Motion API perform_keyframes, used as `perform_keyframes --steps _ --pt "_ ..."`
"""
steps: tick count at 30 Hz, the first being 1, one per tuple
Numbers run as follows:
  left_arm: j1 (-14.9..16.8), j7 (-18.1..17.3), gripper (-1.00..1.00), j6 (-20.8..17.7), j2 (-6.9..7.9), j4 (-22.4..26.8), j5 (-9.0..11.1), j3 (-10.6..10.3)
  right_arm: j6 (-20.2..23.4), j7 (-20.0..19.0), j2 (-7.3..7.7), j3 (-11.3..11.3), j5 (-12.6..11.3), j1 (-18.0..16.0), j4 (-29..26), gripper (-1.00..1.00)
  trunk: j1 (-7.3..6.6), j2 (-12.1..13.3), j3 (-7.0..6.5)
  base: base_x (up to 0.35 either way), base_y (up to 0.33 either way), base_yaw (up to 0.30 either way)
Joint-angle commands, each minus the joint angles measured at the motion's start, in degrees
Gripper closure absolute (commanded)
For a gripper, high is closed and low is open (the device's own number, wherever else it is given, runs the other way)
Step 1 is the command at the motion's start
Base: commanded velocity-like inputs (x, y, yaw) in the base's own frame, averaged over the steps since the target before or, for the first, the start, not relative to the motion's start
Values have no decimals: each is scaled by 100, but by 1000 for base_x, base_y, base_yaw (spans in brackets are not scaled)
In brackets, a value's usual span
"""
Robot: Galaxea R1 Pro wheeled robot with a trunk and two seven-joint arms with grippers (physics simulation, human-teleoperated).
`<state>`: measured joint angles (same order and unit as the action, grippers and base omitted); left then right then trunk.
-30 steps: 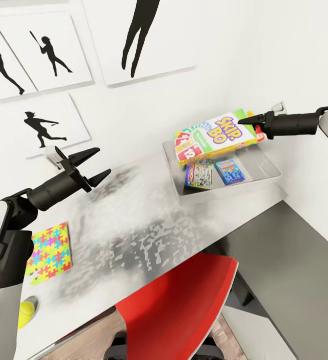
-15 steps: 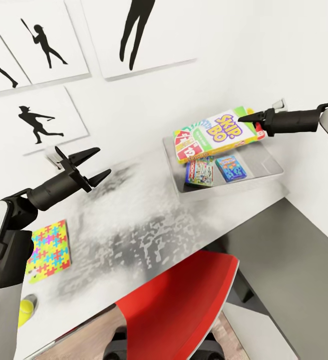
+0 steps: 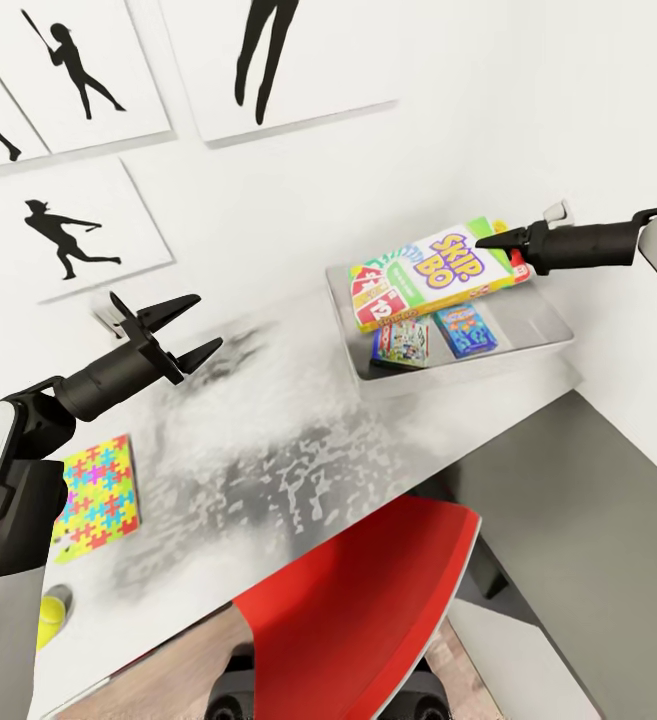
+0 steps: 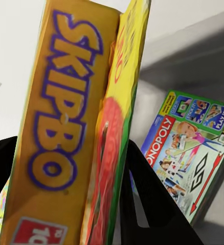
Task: Put all the toys in the child's room - the three board games (two on the bed and one on the table), the two jigsaw puzzles on the table, and the tennis ball on the table - inside the toy box on the table in the child's room.
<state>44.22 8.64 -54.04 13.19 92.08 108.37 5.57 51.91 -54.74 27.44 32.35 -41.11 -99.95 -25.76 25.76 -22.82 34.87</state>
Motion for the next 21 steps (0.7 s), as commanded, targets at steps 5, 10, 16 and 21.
perform_keyframes --steps 5,10,16,21 --pt "15 60 -100 -19 0 3 62 5 -60 -11 9 28 -21 3 3 100 3 -10 55 0 0 0" --pt "21 61 -100 -19 0 3 62 0 -121 -11 16 32 -20 10 7 100 3 -10 101 0 0 0" --pt "23 65 -100 -19 0 3 62 -2 -143 -12 27 29 -20 10 8 100 3 -10 157 0 0 0" --pt "24 66 -100 -19 0 3 62 -3 -150 -11 32 27 -20 11 8 100 3 -10 204 0 0 0"
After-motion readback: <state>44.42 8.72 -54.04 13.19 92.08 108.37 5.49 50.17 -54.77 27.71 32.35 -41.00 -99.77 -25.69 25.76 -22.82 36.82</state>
